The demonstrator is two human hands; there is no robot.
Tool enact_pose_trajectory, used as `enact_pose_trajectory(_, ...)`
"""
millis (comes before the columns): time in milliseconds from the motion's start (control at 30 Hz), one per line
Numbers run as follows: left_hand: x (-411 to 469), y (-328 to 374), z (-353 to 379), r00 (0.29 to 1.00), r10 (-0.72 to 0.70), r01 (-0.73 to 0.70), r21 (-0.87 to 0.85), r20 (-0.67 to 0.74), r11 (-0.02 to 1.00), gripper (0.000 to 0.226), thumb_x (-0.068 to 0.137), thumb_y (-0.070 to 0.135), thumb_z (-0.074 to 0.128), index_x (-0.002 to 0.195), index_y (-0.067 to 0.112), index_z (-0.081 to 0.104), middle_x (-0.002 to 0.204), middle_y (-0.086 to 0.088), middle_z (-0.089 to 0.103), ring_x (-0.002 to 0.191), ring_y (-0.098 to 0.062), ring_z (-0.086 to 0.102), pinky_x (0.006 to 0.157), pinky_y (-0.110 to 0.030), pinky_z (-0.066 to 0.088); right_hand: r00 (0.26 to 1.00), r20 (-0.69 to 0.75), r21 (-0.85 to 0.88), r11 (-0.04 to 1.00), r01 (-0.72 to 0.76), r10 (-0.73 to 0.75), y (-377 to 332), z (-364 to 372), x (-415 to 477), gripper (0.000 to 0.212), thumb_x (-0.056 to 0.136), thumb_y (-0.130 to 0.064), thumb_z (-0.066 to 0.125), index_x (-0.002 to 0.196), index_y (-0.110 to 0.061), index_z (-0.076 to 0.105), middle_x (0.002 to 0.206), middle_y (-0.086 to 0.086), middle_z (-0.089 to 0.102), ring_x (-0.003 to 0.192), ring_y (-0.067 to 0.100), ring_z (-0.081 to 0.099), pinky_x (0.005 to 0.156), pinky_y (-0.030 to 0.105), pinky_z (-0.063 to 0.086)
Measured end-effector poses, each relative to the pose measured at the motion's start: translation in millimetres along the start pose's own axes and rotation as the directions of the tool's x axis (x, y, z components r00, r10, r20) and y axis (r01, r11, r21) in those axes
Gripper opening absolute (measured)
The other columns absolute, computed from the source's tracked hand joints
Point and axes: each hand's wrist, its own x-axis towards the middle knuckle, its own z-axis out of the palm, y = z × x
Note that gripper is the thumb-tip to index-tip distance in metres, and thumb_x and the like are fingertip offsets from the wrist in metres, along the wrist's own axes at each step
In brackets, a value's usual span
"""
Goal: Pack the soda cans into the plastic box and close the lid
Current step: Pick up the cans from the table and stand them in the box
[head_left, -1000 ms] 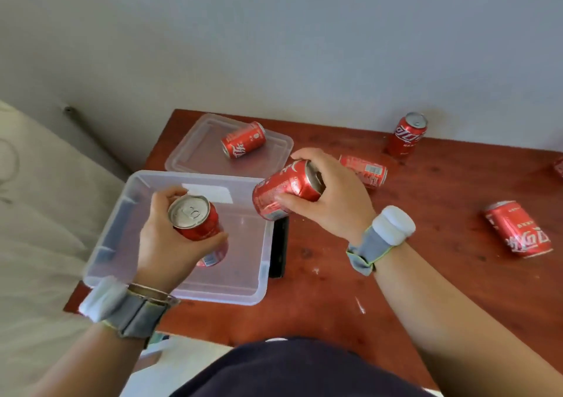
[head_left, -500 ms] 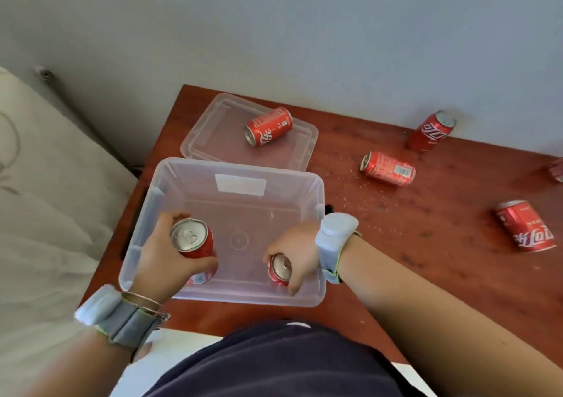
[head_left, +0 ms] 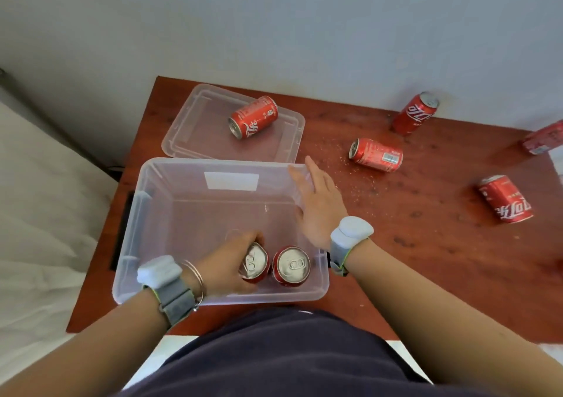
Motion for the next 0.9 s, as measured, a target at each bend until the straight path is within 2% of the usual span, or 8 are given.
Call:
enact_pose_trajectory(133, 1.8, -8.8, -18.2, 0.918, -0.057, 0.084, -0.052, 0.393, 0.995, 0.093, 0.065, 0.065, 0.067, 0.141, 0.034, 0.023, 0.139, 0.012, 0.039, 0.126, -0.008, 0.043, 0.109, -0.029, 0.036, 1.000, 0.024, 0.086, 0.996, -0.015, 0.013, 2.9, 3.6, -1.2, 0.068, 0.086, -0.012, 0.049, 0.148, -0.027, 0.023, 0.162, 0.007, 0.007, 0.076, 0.035, 0.064, 0.065, 0.032, 0.043)
enact_pose_trajectory(300, 8.8, -4.6, -33.7, 0.857, -0.120, 0.103, 0.060, 0.500, 0.993, 0.107, 0.055, 0.084, 0.051, 0.145, 0.040, 0.012, 0.148, 0.017, 0.030, 0.132, -0.005, 0.033, 0.112, -0.028, 0.025, 0.999, 0.022, 0.121, 0.992, 0.033, -0.036, 11.7, 5.3, -0.1, 0.059, 0.093, -0.028, 0.047, 0.147, -0.028, 0.024, 0.161, 0.004, 0.010, 0.071, 0.029, 0.064, 0.068, 0.036, 0.052)
enact_pose_trajectory(400, 24.6, 14.2, -31.4, 0.924, -0.195, 0.193, 0.039, 0.329, 0.980, 0.108, 0.050, 0.094, 0.035, 0.139, 0.032, 0.033, 0.133, 0.014, 0.045, 0.123, -0.010, 0.045, 0.107, -0.032, 0.035, 0.998, 0.024, 0.296, 0.954, 0.051, -0.061, 27.2, -5.1, 2.6, 0.048, 0.098, -0.043, 0.030, 0.144, -0.030, 0.032, 0.159, -0.004, 0.019, 0.100, 0.021, 0.065, 0.086, 0.034, 0.050)
enact_pose_trajectory(500, 40.2, 28.7, -27.1, 0.965, -0.261, 0.253, -0.224, -0.006, 0.941, 0.058, 0.081, 0.066, 0.043, 0.118, 0.023, 0.055, 0.120, 0.001, 0.062, 0.106, -0.015, 0.057, 0.095, -0.033, 0.045, 0.998, 0.045, 0.357, 0.934, 0.023, -0.042, 53.2, -11.9, 7.3, 0.045, 0.100, -0.039, 0.031, 0.144, -0.029, 0.035, 0.155, -0.004, 0.030, 0.126, 0.018, 0.051, 0.104, 0.037, 0.043)
enact_pose_trajectory(567, 54.4, 41.1, -24.0, 0.943, -0.265, 0.200, -0.297, -0.200, 0.934, 0.041, 0.083, 0.055, 0.051, 0.103, 0.021, 0.063, 0.103, 0.000, 0.068, 0.095, -0.015, 0.061, 0.085, -0.025, 0.048, 0.999, 0.032, 0.296, 0.955, -0.011, 0.001, 83.4, -13.5, 16.7, 0.047, 0.099, -0.039, 0.037, 0.143, -0.024, 0.035, 0.152, 0.001, 0.034, 0.129, 0.023, 0.048, 0.105, 0.040, 0.042)
enact_pose_trajectory(700, 88.8, 73.4, -24.9, 0.869, -0.189, 0.127, -0.164, -0.457, 0.978, 0.009, 0.083, 0.028, 0.065, 0.085, 0.020, 0.065, 0.086, 0.002, 0.070, 0.076, 0.005, 0.061, 0.068, -0.001, 0.038, 0.992, 0.016, 0.045, 0.991, -0.127, 0.126, 155.2, -20.4, 48.4, 0.067, 0.089, -0.035, 0.058, 0.146, -0.016, 0.028, 0.151, 0.010, 0.033, 0.136, 0.031, 0.036, 0.111, 0.043, 0.035)
enact_pose_trajectory(800, 117.0, 97.3, -35.1, 0.833, -0.196, 0.175, -0.090, -0.518, 0.980, 0.009, 0.082, 0.029, 0.066, 0.085, 0.021, 0.064, 0.083, 0.003, 0.069, 0.072, -0.001, 0.063, 0.072, -0.014, 0.046, 0.982, 0.056, -0.113, 0.978, -0.173, 0.180, 191.7, -21.7, 83.4, 0.082, 0.081, -0.036, 0.066, 0.148, -0.020, 0.022, 0.156, 0.008, 0.026, 0.141, 0.031, 0.026, 0.116, 0.048, 0.025)
enact_pose_trajectory(900, 143.2, 113.9, -56.0, 0.755, -0.226, 0.282, -0.006, -0.615, 0.959, 0.018, 0.080, 0.029, 0.066, 0.091, 0.015, 0.066, 0.079, 0.000, 0.067, 0.071, -0.018, 0.061, 0.077, -0.029, 0.049, 0.954, 0.206, -0.230, 0.958, -0.170, 0.218, 205.2, -14.3, 113.5, 0.076, 0.079, -0.036, 0.064, 0.144, -0.024, 0.026, 0.146, 0.011, 0.038, 0.133, 0.035, 0.036, 0.110, 0.053, 0.027)
